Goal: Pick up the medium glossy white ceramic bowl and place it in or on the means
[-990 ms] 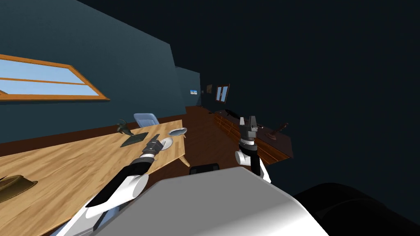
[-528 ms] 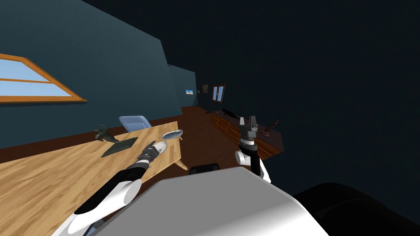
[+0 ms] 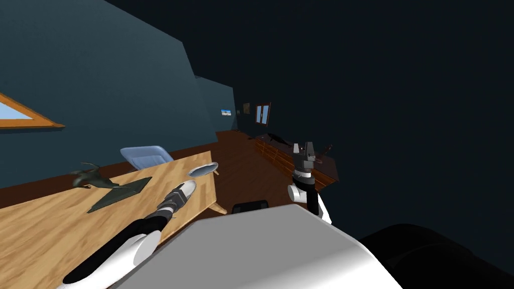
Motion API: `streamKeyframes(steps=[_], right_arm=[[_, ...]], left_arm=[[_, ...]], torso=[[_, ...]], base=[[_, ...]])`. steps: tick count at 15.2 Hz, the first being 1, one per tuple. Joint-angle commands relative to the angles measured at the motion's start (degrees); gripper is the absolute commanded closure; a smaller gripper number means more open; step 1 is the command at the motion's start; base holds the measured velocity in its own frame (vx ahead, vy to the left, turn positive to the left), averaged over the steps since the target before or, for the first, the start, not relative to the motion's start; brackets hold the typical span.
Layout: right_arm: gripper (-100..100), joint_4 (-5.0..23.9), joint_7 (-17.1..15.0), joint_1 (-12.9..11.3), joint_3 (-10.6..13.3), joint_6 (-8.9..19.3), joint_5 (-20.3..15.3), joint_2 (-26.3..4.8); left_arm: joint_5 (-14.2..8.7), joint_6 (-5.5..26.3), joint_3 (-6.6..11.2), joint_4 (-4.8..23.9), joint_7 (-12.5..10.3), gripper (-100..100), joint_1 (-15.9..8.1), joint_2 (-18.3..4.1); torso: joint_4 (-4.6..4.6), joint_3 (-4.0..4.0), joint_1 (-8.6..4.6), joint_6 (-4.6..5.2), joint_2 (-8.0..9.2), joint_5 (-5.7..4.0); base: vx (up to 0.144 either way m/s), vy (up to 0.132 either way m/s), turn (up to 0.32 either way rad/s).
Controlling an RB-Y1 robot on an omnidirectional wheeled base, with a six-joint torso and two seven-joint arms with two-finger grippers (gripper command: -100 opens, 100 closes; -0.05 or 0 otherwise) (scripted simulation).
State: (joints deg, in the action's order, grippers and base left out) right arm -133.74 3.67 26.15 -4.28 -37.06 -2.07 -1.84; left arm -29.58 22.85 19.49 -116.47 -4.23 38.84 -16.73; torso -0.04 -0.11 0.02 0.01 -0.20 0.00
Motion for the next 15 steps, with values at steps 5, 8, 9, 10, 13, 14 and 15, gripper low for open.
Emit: streamKeyframes(steps=[5,8,9,10,13,14,15], right_arm=[[0,0.00,0.00,0.00,0.00,0.00,0.00,0.00],[0,0.00,0.00,0.00,0.00,0.00,0.00,0.00],[0,0.00,0.00,0.01,-0.01,0.00,0.00,0.00],[0,0.00,0.00,0.01,-0.01,0.00,0.00,0.00],[0,0.00,0.00,0.01,-0.01,0.00,0.00,0.00],[0,0.00,0.00,0.00,0.00,0.00,0.00,0.00],[0,0.00,0.00,0.01,-0.01,0.00,0.00,0.00]], left_arm=[[-3.46,7.44,3.52,4.06,0.19,-100,1.58,0.31],[-4.71,10.03,4.68,5.52,0.28,-100,2.42,0.33],[-4.71,10.06,4.68,5.52,0.28,-100,2.42,0.33],[-5.89,11.91,5.80,6.98,0.38,-100,3.27,0.34],[-7.02,14.13,6.88,8.44,0.47,-100,4.11,0.32],[-7.02,14.38,6.88,8.44,0.47,-100,4.11,0.32],[-8.08,16.41,7.92,9.88,0.57,-100,4.95,0.27]], torso=[[0.00,-0.02,0.01,0.00,-0.02,0.01],[-0.02,-0.05,0.09,-0.01,-0.08,0.02],[-0.02,-0.06,0.12,-0.01,-0.11,0.03],[-0.02,-0.05,0.08,-0.02,-0.08,0.02],[-0.01,-0.03,0.05,-0.02,-0.04,0.02],[-0.01,-0.02,0.05,-0.01,-0.03,0.01],[-0.01,-0.03,0.05,-0.02,-0.04,0.01]], base=[[0.068,0.003,-0.131],[0.086,0.027,-0.145],[0.071,0.017,-0.036],[0.075,0.016,-0.123],[0.064,0.017,-0.093],[0.073,0.024,-0.110],[0.089,0.036,-0.156]])
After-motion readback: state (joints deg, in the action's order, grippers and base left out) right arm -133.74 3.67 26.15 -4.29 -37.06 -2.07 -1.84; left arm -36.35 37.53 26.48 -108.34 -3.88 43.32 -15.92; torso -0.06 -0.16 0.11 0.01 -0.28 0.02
